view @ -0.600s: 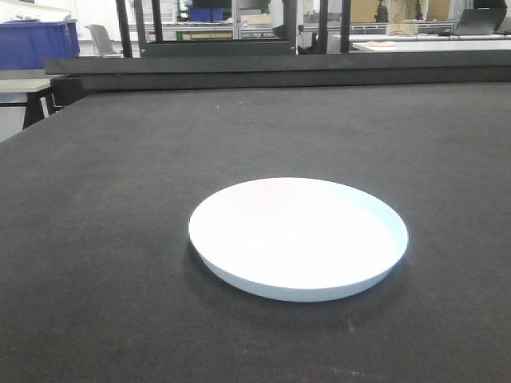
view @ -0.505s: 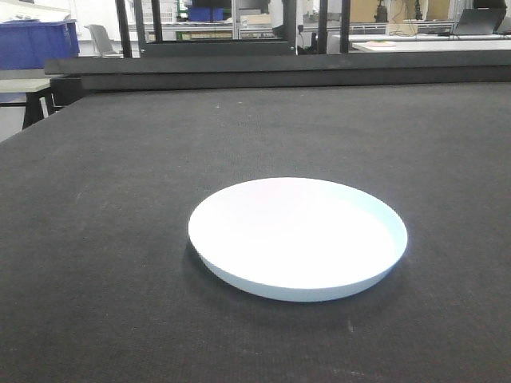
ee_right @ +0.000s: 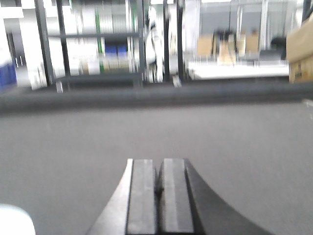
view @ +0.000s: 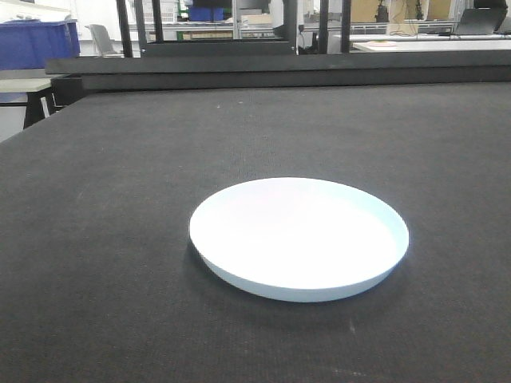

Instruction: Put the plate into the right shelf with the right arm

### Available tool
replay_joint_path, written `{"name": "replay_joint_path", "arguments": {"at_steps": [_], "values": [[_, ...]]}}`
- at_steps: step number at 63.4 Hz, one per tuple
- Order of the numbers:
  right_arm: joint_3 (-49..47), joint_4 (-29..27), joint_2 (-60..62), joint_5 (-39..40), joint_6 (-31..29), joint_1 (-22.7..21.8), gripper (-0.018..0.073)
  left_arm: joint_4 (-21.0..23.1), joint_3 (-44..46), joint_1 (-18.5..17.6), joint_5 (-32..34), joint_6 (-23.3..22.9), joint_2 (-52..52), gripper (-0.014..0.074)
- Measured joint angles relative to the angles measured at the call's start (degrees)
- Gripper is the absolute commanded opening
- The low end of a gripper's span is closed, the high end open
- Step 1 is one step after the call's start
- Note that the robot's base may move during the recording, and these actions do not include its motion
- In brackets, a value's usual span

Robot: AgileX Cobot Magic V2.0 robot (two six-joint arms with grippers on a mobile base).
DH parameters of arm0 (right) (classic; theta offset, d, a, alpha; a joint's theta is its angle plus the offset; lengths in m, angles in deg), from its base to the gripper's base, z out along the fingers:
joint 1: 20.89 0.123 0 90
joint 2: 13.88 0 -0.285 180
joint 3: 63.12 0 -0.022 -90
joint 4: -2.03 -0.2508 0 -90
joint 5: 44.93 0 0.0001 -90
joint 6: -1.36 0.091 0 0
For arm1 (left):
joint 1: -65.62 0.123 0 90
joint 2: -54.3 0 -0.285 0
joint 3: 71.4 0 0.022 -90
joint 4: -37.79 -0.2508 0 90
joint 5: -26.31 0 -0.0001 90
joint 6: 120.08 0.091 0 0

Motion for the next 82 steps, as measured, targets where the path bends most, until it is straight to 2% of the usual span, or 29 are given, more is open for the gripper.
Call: {"name": "replay_joint_path", "arguments": {"at_steps": [4, 7, 14, 26, 38, 44, 56, 61, 70, 75, 78, 82], "values": [[0.0, -0.24, 0.0, 0.94, 3.0, 0.0, 0.0055, 0.0, 0.0, 0.0, 0.0, 0.0, 0.0, -0.0047], [-0.69, -0.24, 0.0, -1.38, 5.28, 0.0, 0.0055, 0.0, 0.0, 0.0, 0.0, 0.0, 0.0, -0.0047], [-7.84, 1.19, -0.96, -13.3, 6.6, 0.0, 0.0055, 0.0, 0.0, 0.0, 0.0, 0.0, 0.0, -0.0047], [-26.8, 2.32, -13.47, -32.65, 2.78, 1.63, 0.0055, 0.0, 0.0, 0.0, 0.0, 0.0, 0.0, -0.0047], [-43.43, -3.74, -32.13, -47.64, -5.74, 7.53, 0.0055, 0.0, 0.0, 0.0, 0.0, 0.0, 0.0, -0.0047], [-48.82, -5.4, -40.83, -52.96, -7.8, 10.69, 0.0055, 0.0, 0.0, 0.0, 0.0, 0.0, 0.0, -0.0047], [-53.05, -5.91, -57.12, -55.72, -8.44, 17.81, 0.0067, 0.0, 0.0, 0.0, 0.0, 0.0, 0.0, -0.0047], [-53.16, -6.01, -62.62, -55.75, -8.44, 20.25, 0.0138, 0.0, 0.0, 0.0, 0.0, 0.0, 0.0, -0.0047], [-53.18, -7.67, -70.37, -54.94, -8.34, 22.65, 0.0456, 0.0, 0.0, 0.0, 0.0, 0.0, 0.0, -0.0047], [-53.18, -9.24, -73.84, -52.35, -8.26, 22.87, 0.058, 0.0, 0.0, 0.0, 0.0, 0.0, 0.0, -0.0047], [-53.18, -10.0, -75.4, -50.66, -8.26, 22.87, 0.0619, 0.0, 0.0, 0.0, 0.0, 0.0, 0.0, -0.0047], [-53.28, -11.41, -77.67, -48.18, -8.22, 22.91, 0.0625, 0.0, 0.0, 0.0, 0.0, 0.0, 0.0, -0.0047]]}}
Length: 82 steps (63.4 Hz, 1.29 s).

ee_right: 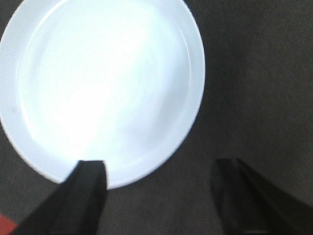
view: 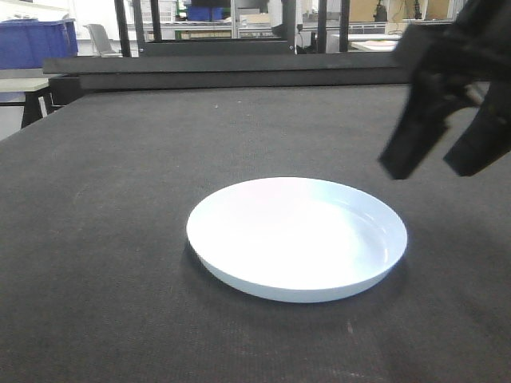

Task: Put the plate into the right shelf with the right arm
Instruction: 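Lower the right gripper onto the rim of the white plate and grasp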

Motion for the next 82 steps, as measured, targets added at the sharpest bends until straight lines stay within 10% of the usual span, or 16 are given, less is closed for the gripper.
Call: {"name": "replay_joint_path", "arguments": {"at_steps": [36, 55, 82], "values": [[-0.32, -2.09, -14.27, 8.19, 0.34, 0.0, 0.0612, 0.0, 0.0, 0.0, 0.0, 0.0, 0.0, -0.0047], [-0.41, -2.09, -14.96, 9.41, 0.34, 0.0, 0.0274, 0.0, 0.0, 0.0, 0.0, 0.0, 0.0, -0.0047], [-0.54, -3.35, -15.05, 10.47, 0.83, 0.0, 0.0055, 0.0, 0.0, 0.0, 0.0, 0.0, 0.0, -0.0047]]}}
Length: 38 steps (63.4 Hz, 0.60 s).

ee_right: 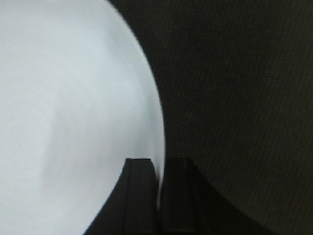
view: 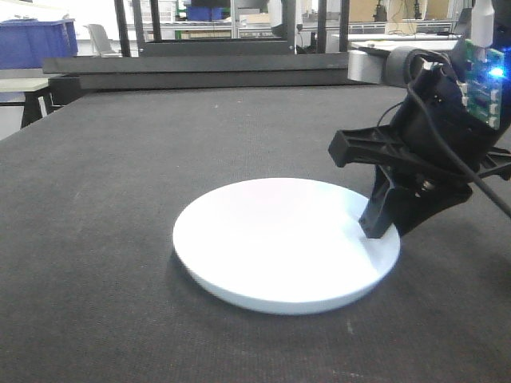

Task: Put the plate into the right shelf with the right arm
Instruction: 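Lower the right gripper onto the rim of the white plate and grasp, then lift the plate upright with the right gripper off the table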

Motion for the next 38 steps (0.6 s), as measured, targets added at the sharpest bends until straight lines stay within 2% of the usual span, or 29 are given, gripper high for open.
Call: {"name": "replay_joint_path", "arguments": {"at_steps": [16, 38], "values": [[-0.63, 0.66, 4.63, -3.0, 0.0, -1.15, 0.0054, 0.0, 0.0, 0.0, 0.0, 0.0, 0.0, -0.0047], [4.42, 2.75, 33.58, -4.74, -0.19, -1.26, 0.0054, 0.0, 0.0, 0.0, 0.0, 0.0, 0.0, -0.0047]]}}
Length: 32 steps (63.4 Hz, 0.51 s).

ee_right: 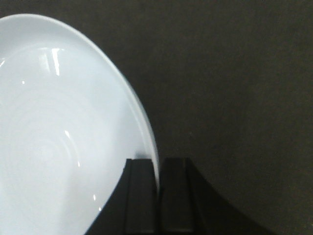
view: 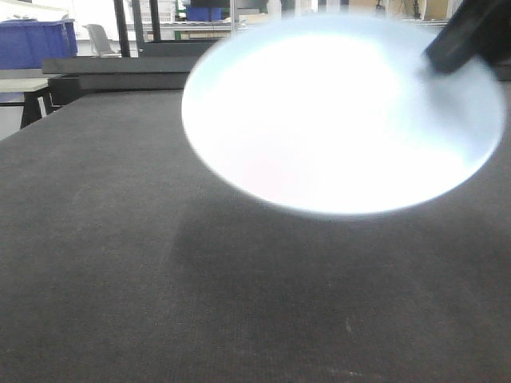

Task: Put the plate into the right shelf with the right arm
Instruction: 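Lift the plate upright with the right gripper off the table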

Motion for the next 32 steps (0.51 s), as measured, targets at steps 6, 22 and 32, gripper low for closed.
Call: {"name": "replay_joint_path", "arguments": {"at_steps": [6, 22, 32], "values": [[3.53, 0.68, 10.22, 0.78, 0.0, 0.0, 0.0054, 0.0, 0.0, 0.0, 0.0, 0.0, 0.0, -0.0047], [15.18, 5.08, 40.0, 10.29, -0.03, 0.0, 0.0054, 0.0, 0.0, 0.0, 0.0, 0.0, 0.0, -0.0047], [23.27, 6.71, 53.37, 16.74, -0.13, 0.0, 0.0054, 0.0, 0.0, 0.0, 0.0, 0.0, 0.0, -0.0047]]}}
